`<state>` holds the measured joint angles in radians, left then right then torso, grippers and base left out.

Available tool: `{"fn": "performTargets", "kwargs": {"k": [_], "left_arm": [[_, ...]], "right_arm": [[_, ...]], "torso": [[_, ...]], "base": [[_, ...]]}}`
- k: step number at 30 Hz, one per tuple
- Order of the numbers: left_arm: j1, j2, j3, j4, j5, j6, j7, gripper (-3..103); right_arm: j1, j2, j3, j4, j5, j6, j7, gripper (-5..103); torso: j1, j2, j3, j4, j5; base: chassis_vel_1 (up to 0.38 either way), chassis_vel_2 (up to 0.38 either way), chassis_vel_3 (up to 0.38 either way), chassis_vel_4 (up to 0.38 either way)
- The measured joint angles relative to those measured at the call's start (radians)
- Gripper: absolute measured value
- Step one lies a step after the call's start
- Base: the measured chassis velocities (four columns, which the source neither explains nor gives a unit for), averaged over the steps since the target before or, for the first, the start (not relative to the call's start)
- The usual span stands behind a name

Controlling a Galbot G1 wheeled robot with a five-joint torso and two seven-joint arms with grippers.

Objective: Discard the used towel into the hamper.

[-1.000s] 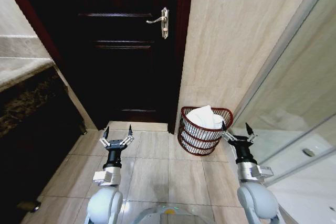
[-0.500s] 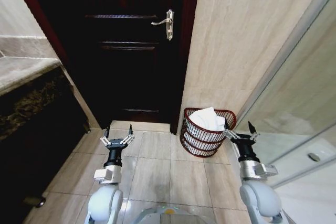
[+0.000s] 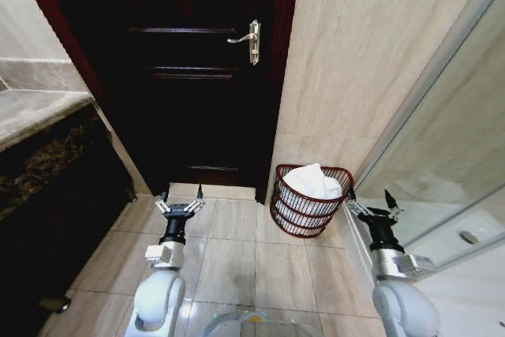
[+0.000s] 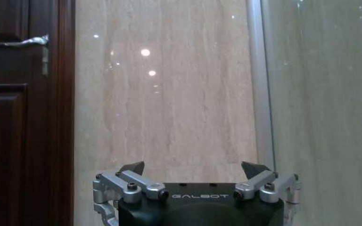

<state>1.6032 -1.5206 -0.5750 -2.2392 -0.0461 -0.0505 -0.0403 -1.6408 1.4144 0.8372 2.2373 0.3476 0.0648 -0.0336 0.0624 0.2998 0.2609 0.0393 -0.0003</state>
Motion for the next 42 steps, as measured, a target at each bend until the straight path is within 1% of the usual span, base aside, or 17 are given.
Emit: {"fn": "performTargets", "kwargs": {"k": [1,4,5,7,8,9,11,13,15,16,19,20,23,28,32,37,42], "left_arm": [[0.000,0.000,0.000,0.000,0.000,0.000,0.000,100],[0.003,0.021,-0.003,-0.004,0.002,0.014,-0.001,100],[0.003,0.021,-0.003,-0.004,0.002,0.014,-0.001,100],[0.010,0.043,-0.007,-0.002,0.000,0.017,-0.004,100],[0.014,0.054,-0.012,0.001,-0.003,0.017,-0.006,100],[0.014,0.054,-0.012,0.001,-0.003,0.017,-0.006,100],[0.017,0.066,-0.019,0.002,-0.013,0.017,-0.010,100],[0.017,0.077,-0.028,0.004,-0.029,0.016,-0.013,100],[0.017,0.088,-0.035,0.004,-0.050,0.015,-0.013,100],[0.017,0.088,-0.035,0.004,-0.050,0.015,-0.013,100],[0.016,0.102,-0.043,0.004,-0.082,0.013,-0.013,100],[0.016,0.102,-0.043,0.004,-0.082,0.013,-0.013,100],[0.017,0.110,-0.047,0.004,-0.090,0.006,-0.013,100],[0.021,0.137,-0.061,-0.005,-0.106,0.003,-0.013,100],[0.024,0.161,-0.080,-0.015,-0.121,0.006,-0.013,100],[0.024,0.171,-0.086,-0.013,-0.130,0.002,-0.004,100],[0.023,0.170,-0.081,-0.013,-0.132,0.002,0.003,100]], "right_arm": [[0.000,0.000,0.000,0.000,0.000,0.000,0.000,100],[-0.014,0.016,0.034,-0.009,0.008,-0.013,-0.097,100],[-0.014,0.016,0.034,-0.009,0.008,-0.013,-0.097,100],[-0.014,0.038,0.034,-0.007,0.010,-0.040,-0.112,100],[-0.012,0.048,0.028,-0.003,0.002,-0.058,-0.109,100],[-0.012,0.048,0.028,-0.003,0.002,-0.058,-0.109,100],[-0.012,0.060,0.018,0.007,-0.012,-0.082,-0.107,100],[-0.013,0.068,-0.006,0.021,-0.014,-0.088,-0.094,100],[-0.015,0.074,-0.048,0.035,-0.013,-0.073,-0.058,100],[-0.015,0.074,-0.048,0.035,-0.013,-0.073,-0.058,100],[-0.028,0.075,-0.137,0.059,-0.014,-0.022,0.002,100],[-0.028,0.075,-0.137,0.059,-0.014,-0.022,0.002,100],[-0.046,0.066,-0.190,0.087,-0.027,-0.011,0.033,100],[-0.064,0.032,-0.201,0.098,-0.050,-0.012,0.041,100],[-0.067,-0.008,-0.171,0.087,-0.058,-0.012,0.041,100],[-0.056,-0.029,-0.137,0.070,-0.055,-0.018,0.042,100],[-0.055,-0.034,-0.131,0.081,-0.047,-0.033,0.044,100]], "torso": [[0.000,0.000,0.000,0.0000,0.0000],[0.004,0.012,0.008,-0.0001,0.0003],[0.004,0.012,0.008,-0.0001,0.0003],[0.007,0.022,0.014,-0.0002,0.0003],[0.008,0.026,0.018,0.0002,0.0002],[0.008,0.026,0.018,0.0002,0.0002],[0.011,0.034,0.023,0.0001,0.0002],[0.014,0.042,0.028,-0.0001,0.0001],[0.017,0.049,0.032,-0.0001,0.0002],[0.017,0.049,0.032,-0.0001,0.0002],[0.020,0.064,0.043,0.0001,0.0002],[0.020,0.064,0.043,0.0001,0.0002],[0.025,0.076,0.051,0.0000,0.0000],[0.030,0.089,0.059,0.0001,0.0003],[0.036,0.105,0.070,0.0000,0.0004],[0.042,0.124,0.082,0.0000,0.0004],[0.047,0.141,0.094,0.0000,0.0003]], "base": [[0.000,0.000,0.000,0.000],[0.000,0.000,0.000,0.000],[0.000,0.000,0.000,0.000],[0.000,0.000,0.000,0.000],[0.000,0.000,0.000,0.000],[0.000,0.000,0.000,0.000],[0.000,0.000,0.000,0.000],[0.000,0.000,0.000,0.000],[0.000,0.000,0.000,0.000],[0.000,0.000,0.000,0.000],[0.000,0.000,0.000,0.000],[0.000,0.000,0.000,0.000],[0.000,0.000,0.000,0.000],[0.000,0.000,0.000,0.000],[0.000,0.000,0.000,0.000],[0.000,0.000,0.000,0.000],[0.000,0.000,0.000,0.000]]}}
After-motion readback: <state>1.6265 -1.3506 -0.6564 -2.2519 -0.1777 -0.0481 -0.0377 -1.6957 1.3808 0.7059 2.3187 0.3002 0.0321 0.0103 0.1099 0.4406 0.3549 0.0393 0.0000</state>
